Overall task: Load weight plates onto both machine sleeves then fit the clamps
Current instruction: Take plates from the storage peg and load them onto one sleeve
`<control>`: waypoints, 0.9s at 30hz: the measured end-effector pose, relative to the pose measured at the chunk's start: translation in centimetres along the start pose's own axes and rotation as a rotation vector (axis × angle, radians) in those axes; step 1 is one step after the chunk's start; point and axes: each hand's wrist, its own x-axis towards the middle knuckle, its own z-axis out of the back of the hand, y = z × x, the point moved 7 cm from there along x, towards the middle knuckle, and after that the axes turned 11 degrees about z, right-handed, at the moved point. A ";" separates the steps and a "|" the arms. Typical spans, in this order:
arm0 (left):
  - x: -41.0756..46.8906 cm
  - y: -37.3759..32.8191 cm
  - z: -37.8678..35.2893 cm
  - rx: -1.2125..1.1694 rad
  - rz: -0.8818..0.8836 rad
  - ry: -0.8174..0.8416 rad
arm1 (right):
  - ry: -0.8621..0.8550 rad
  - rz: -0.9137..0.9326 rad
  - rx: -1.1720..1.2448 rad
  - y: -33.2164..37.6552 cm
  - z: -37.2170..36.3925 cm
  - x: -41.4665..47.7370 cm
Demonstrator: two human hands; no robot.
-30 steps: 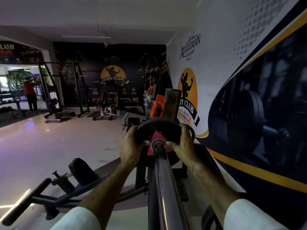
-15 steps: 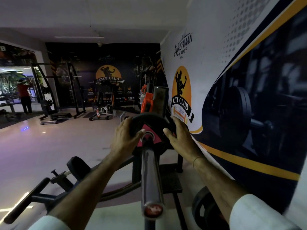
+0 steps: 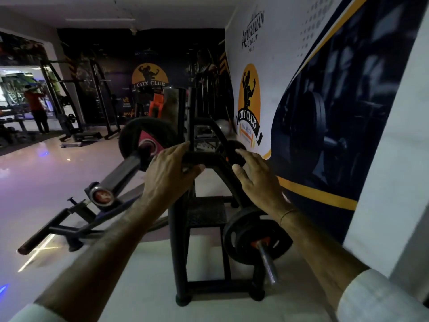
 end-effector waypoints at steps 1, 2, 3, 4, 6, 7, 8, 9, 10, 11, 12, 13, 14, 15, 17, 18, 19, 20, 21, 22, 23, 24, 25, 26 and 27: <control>-1.2 -1.2 -1.8 -0.019 0.031 0.017 | 0.003 -0.012 0.006 -1.0 1.2 -1.7; -2.4 -2.3 -3.7 -0.023 0.061 0.038 | 0.004 -0.026 0.010 -2.1 2.2 -3.3; -3.5 -3.3 -5.7 -0.030 0.082 0.057 | 0.009 -0.041 0.014 -3.2 3.0 -4.8; -4.6 -4.3 -7.6 -0.034 0.106 0.083 | 0.018 -0.059 0.019 -4.4 3.6 -6.3; -6.3 -5.5 -11.3 -0.061 0.154 0.126 | 0.041 -0.100 0.021 -6.6 4.3 -8.6; -7.1 -6.1 -13.1 -0.079 0.170 0.152 | 0.051 -0.122 0.018 -7.9 4.5 -9.6; -7.8 -6.8 -14.6 -0.087 0.184 0.183 | 0.059 -0.143 0.011 -9.2 4.5 -10.5; -8.4 -7.1 -16.5 -0.098 0.185 0.206 | 0.067 -0.162 0.005 -10.5 4.5 -11.3; -8.8 -7.4 -17.8 -0.101 0.187 0.233 | 0.074 -0.176 0.003 -11.7 4.3 -12.1; -9.1 -7.6 -19.5 -0.113 0.187 0.259 | 0.088 -0.194 0.007 -13.3 4.0 -12.9; -9.3 -7.6 -21.3 -0.117 0.201 0.287 | 0.104 -0.214 0.015 -14.9 3.7 -13.6; -9.4 -7.4 -23.2 -0.132 0.221 0.312 | 0.122 -0.230 0.023 -16.6 3.2 -14.4; -9.5 -7.3 -25.0 -0.133 0.247 0.335 | 0.140 -0.247 0.031 -18.3 2.8 -15.1; -9.6 -7.2 -26.6 -0.134 0.257 0.342 | 0.152 -0.267 0.039 -19.9 2.4 -15.9; -9.5 -7.2 -30.2 -0.136 0.280 0.371 | 0.188 -0.314 0.043 -23.8 1.0 -17.3; -9.4 -7.1 -32.0 -0.146 0.299 0.392 | 0.204 -0.335 0.047 -25.7 0.1 -17.9; -9.1 -6.6 -34.5 -0.160 0.318 0.418 | 0.223 -0.366 0.056 -27.9 -1.0 -18.4; -9.1 -6.3 -36.3 -0.163 0.334 0.448 | 0.237 -0.388 0.063 -29.4 -1.8 -19.1; -9.3 -6.0 -37.9 -0.173 0.335 0.480 | 0.251 -0.406 0.065 -30.5 -2.5 -19.8; -9.6 -5.3 -40.1 -0.166 0.350 0.518 | 0.264 -0.431 0.066 -32.1 -3.5 -20.6; -9.7 -4.4 -42.8 -0.163 0.372 0.538 | 0.284 -0.457 0.074 -34.0 -4.9 -21.4; -9.8 -3.6 -44.9 -0.152 0.407 0.550 | 0.301 -0.478 0.088 -35.7 -6.4 -22.2; -9.9 -2.8 -46.5 -0.151 0.446 0.549 | 0.309 -0.503 0.107 -37.2 -7.7 -23.0; -9.9 -2.1 -48.3 -0.157 0.492 0.543 | 0.313 -0.534 0.133 -39.2 -9.3 -24.0; -9.9 -1.2 -50.4 -0.167 0.531 0.532 | 0.317 -0.560 0.154 -41.3 -10.9 -24.8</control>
